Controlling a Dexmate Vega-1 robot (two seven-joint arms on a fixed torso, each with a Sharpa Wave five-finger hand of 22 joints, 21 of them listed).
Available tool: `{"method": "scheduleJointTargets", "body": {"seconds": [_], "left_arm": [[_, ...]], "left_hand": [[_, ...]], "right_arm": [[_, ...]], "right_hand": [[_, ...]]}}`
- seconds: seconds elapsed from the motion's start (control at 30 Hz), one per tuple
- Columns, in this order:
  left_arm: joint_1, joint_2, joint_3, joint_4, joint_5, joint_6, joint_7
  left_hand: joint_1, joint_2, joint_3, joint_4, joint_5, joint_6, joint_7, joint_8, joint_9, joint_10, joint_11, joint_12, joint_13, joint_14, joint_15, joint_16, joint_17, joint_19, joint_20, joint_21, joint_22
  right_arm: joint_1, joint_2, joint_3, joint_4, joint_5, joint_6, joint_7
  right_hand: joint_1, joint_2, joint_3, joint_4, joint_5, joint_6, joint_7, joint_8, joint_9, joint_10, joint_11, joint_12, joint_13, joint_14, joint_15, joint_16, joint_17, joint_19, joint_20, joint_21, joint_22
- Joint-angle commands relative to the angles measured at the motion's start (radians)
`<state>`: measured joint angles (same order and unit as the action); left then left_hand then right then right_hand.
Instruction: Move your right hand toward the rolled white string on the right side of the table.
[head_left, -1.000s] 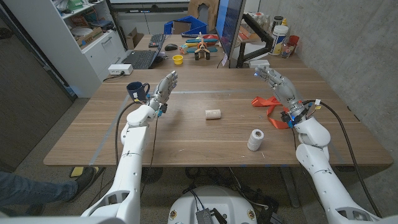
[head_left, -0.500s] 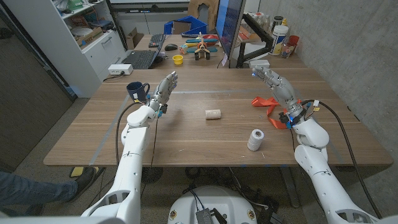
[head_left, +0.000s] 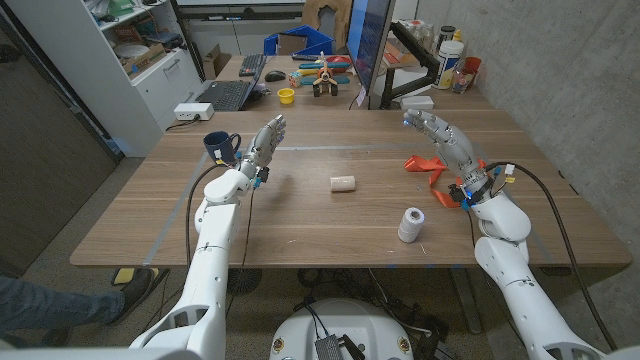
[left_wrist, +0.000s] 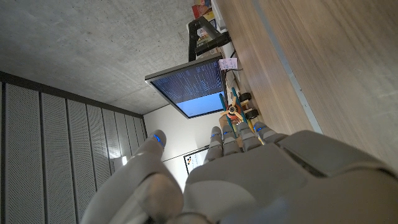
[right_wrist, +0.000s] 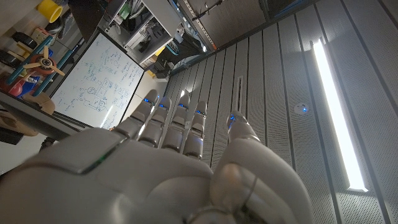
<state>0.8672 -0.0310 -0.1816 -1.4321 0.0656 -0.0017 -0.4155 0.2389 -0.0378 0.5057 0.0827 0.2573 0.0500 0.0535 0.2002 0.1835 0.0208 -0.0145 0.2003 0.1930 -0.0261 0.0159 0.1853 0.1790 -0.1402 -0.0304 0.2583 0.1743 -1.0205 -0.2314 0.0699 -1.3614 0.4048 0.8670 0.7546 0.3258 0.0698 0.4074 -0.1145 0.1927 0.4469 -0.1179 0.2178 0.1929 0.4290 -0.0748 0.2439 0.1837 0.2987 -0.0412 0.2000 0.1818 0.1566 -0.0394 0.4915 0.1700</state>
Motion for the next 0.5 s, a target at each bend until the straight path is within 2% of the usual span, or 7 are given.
{"method": "scheduleJointTargets", "body": {"seconds": [0.03,0.5], "left_arm": [[0.005,0.001,0.005,-0.013,0.01,0.01,0.002],[0.015,0.001,0.01,-0.038,0.02,0.029,0.01]], "left_hand": [[0.001,0.009,-0.001,0.0,0.0,0.01,0.001,0.0,0.005,0.001,-0.001,0.006,0.003,-0.007,-0.003,0.003,0.004,-0.001,0.003,-0.003,0.006],[0.002,0.01,-0.004,0.0,-0.001,0.011,0.0,0.0,0.005,0.001,-0.001,0.006,0.003,-0.007,-0.004,0.003,0.004,-0.001,0.006,-0.007,0.006]], "right_arm": [[-0.039,-0.019,0.016,-0.05,-0.091,0.042,-0.058],[-0.068,-0.061,0.02,-0.08,-0.122,0.033,-0.092]], "right_hand": [[0.012,0.0,0.0,-0.008,0.004,0.01,-0.002,0.004,0.005,0.011,0.004,0.007,0.003,0.005,-0.031,-0.004,-0.001,0.007,-0.017,-0.002,0.002],[0.01,-0.001,0.001,-0.01,0.004,0.013,-0.002,0.002,0.005,0.009,0.006,0.004,0.003,0.005,-0.031,-0.005,-0.001,0.009,-0.015,-0.009,0.002]]}}
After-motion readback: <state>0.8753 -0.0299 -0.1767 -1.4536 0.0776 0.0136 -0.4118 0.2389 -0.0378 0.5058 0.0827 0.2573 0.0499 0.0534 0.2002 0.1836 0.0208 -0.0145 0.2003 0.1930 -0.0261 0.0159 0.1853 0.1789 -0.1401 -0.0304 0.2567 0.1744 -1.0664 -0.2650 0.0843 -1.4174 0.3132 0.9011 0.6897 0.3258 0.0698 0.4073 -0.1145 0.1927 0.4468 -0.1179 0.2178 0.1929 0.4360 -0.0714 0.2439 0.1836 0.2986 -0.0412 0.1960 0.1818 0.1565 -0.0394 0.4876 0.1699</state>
